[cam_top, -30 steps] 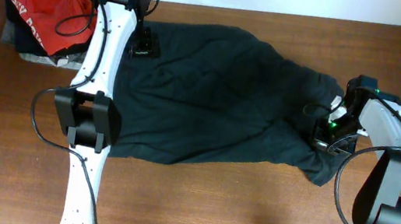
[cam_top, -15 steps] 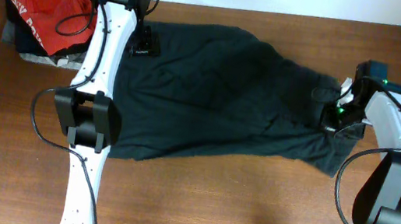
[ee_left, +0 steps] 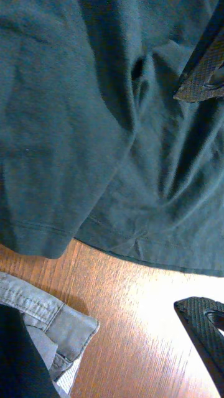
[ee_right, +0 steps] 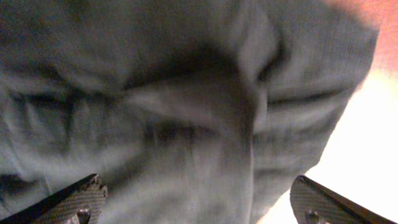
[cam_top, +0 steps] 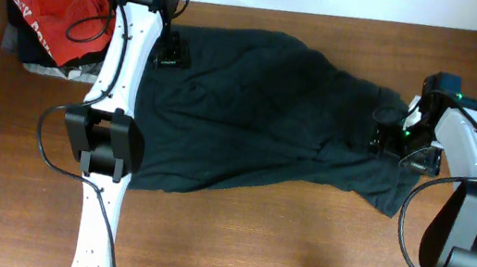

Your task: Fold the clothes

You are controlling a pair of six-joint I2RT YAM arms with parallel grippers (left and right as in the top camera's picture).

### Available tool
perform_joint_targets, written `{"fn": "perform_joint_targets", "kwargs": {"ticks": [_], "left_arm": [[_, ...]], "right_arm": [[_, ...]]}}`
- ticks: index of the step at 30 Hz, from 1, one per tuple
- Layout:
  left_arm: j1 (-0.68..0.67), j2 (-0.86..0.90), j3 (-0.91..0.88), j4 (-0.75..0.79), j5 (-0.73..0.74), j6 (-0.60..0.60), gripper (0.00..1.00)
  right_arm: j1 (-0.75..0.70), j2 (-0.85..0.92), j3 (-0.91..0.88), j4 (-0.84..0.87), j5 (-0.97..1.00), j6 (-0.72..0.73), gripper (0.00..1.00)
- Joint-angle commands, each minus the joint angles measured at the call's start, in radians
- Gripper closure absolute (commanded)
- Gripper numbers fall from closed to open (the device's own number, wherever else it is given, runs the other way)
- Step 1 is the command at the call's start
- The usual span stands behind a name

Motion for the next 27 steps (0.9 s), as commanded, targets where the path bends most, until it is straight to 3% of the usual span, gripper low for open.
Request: {"fn": "perform_joint_targets", "kwargs": {"ticks": [1,7,10,14,16,18,21,23,27], "left_arm": [[0.005,-0.011,0.014,-0.018,0.006,0.049,0.01],[0.005,-0.011,0.014,-0.029,0.039,0.049,0.00],[0.005,-0.011,0.014,-0.027,0.066,0.049,0.01],[0.005,-0.011,0.014,-0.062,0.160,0.050,0.32],[0.004,-0.011,0.014,-0.089,0.243,0.071,0.47],[-0.008,-0.011,0.013,-0.111,0.358,0.127,0.61],[-0.030,-0.011,-0.001,-0.111,0.437,0.158,0.80],[-0.053,-0.011,-0.020,-0.111,0.449,0.158,0.93],[-0.100,-0.011,-0.084,-0.111,0.448,0.161,0.99]], "right_arm": [[-0.003,0.000,0.042,-0.088,0.023,0.054,0.01],[-0.001,-0.013,0.069,-0.240,-0.031,0.082,0.02],[-0.001,-0.034,0.068,-0.275,-0.091,0.082,0.11],[-0.001,-0.038,0.060,-0.289,-0.090,0.082,0.29],[-0.001,-0.038,0.046,-0.269,-0.090,0.082,0.55],[-0.001,-0.035,0.036,-0.243,-0.091,0.083,0.71],[-0.001,-0.031,0.028,-0.220,-0.091,0.083,0.87],[-0.001,-0.030,0.016,-0.202,-0.091,0.085,0.94],[-0.002,-0.029,-0.023,-0.167,-0.090,0.111,0.96]]}}
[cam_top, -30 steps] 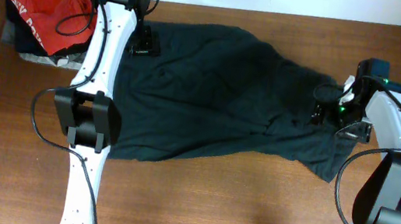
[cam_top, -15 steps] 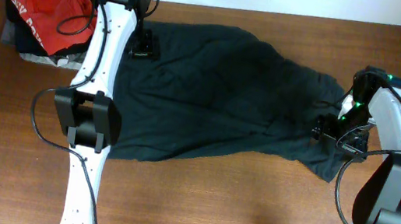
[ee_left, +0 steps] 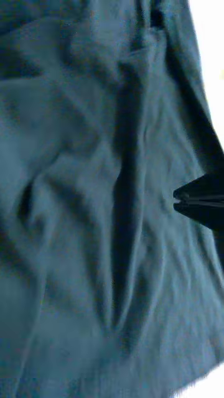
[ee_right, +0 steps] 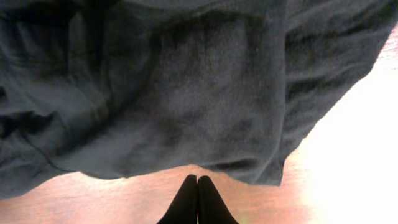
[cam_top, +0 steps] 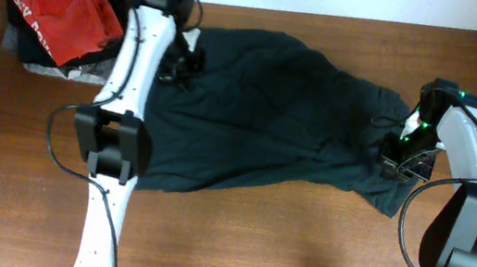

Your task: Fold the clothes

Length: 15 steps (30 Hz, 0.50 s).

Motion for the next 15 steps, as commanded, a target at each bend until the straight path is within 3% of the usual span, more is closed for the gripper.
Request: {"fn": "perform_joint_targets", "kwargs": {"ticks": [1,15], "left_arm": [[-0.050,-0.011,-0.065,-0.003,0.060,0.035,0.99],[-0.145,-0.011,-0.187,-0.003,0.140,0.098,0.99]], "right_arm": [[-0.002,-0.026,-0.047,0.021,-0.002,0.030,0.96],[-0.004,-0.021,-0.145,0.181,0.005,0.046,0.96]]}}
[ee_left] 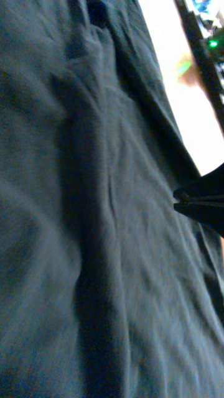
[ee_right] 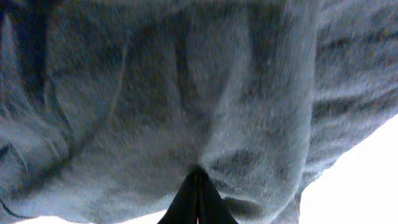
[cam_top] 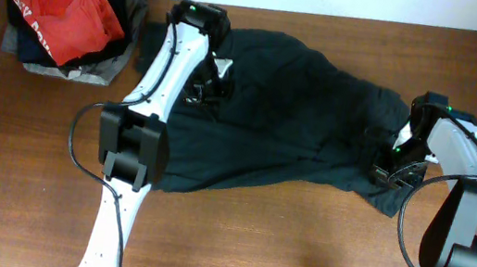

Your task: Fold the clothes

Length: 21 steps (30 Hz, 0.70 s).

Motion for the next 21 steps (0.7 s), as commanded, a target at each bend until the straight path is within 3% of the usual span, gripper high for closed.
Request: {"fn": "perform_joint_targets", "kwargs": {"ticks": [1,7,15,21], "left_arm": [[-0.040,-0.011,-0.053,-0.002,0.046,0.039,0.99],[-0.061,-0.036,-0.061,-0.002,0.005,0.053,0.99],[-0.061,-0.168,-0.066,-0.002,-0.182,-0.021,0.99],[-0.062,-0.297,-0.220,-0.002,-0.222,-0.072,0.99]], "right_arm": [[-0.004,-0.021,-0.009,0.034,0.005,0.015,0.96],[-0.014,-0.021,-0.009,0.086,0.005,0.041,0.96],[-0.016,-0.021,-0.009,0.088,0.005,0.040,0.96],[-0.016,-0.021,-0.009,0.088,0.006,0.040,0.96]]}}
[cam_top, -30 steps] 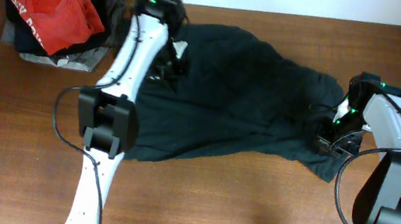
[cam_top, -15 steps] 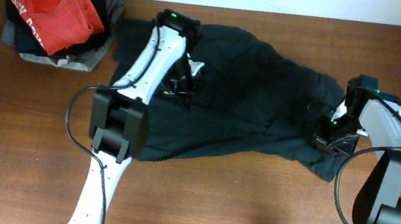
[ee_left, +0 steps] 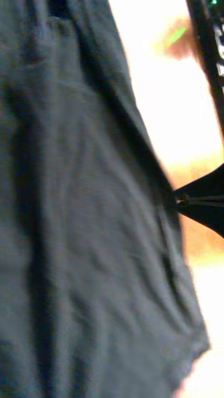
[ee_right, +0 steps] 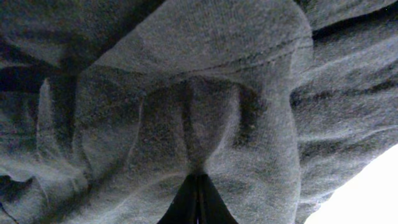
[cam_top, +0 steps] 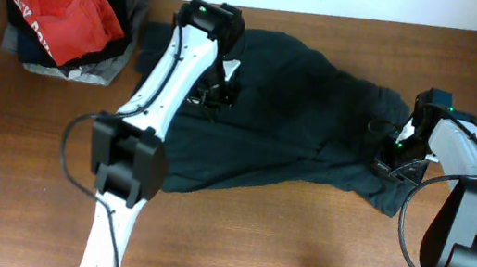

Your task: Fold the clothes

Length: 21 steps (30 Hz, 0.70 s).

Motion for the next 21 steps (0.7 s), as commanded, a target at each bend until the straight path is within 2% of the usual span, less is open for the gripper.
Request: {"fn": "perform_joint_targets", "kwargs": {"ticks": [1,4,10,13,17,21], "left_arm": [[0.005,-0.127,-0.127,-0.004,-0.108,-0.087,0.99],[0.008,-0.222,-0.267,0.022,-0.216,-0.190,0.99],[0.011,-0.441,-0.681,0.321,-0.211,-0.203,0.99],[0.035,-0.482,-0.848,0.480,-0.155,-0.202,0.99],[0.085,-0.473,-0.972,0.620,-0.006,-0.196,0.99],[0.127,-0.470,-1.003,0.637,0.010,-0.195,0.99]], "right_arm": [[-0.008,-0.021,-0.008,0.003,0.005,0.013,0.96],[-0.008,-0.021,-0.008,0.006,0.005,0.013,0.96],[-0.008,-0.021,-0.008,0.015,0.005,0.013,0.96],[-0.008,-0.021,-0.008,0.018,0.005,0.013,0.96],[-0.008,-0.021,-0.008,0.011,0.005,0.013,0.96],[-0.008,-0.021,-0.008,-0.006,0.005,0.008,0.96]]}}
